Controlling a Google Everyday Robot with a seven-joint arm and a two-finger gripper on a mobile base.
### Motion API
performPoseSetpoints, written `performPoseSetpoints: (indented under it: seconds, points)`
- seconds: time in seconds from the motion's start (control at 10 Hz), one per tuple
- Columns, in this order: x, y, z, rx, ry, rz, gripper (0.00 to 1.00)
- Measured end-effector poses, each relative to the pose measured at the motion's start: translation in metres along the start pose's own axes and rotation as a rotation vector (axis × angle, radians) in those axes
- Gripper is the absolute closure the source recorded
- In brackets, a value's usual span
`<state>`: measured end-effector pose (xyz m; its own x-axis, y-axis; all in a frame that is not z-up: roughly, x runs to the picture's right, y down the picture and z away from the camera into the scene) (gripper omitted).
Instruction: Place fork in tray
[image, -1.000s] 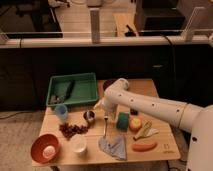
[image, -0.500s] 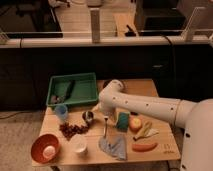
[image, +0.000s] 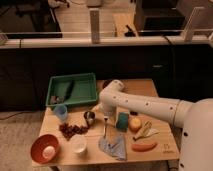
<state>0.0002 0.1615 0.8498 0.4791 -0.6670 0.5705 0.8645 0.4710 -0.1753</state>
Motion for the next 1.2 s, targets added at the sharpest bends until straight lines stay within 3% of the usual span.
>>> performPoseSetpoints:
  seconds: [0.1,0.3,0.5,0.6,1.2]
  points:
    - [-0.004,0.005,0.004,-0.013,-0.007,-0.005,0.25]
    - [-0.002,0.002,0.002,0.010,-0.024,0.013,0.21]
    - [0.006,0.007,0.001,0.080,-0.132,0.136,0.21]
    - [0.005,0.005,0.002,0.085,-0.147,0.149,0.21]
    - [0.001,0.005,0.014,0.047,-0.140,0.095,0.21]
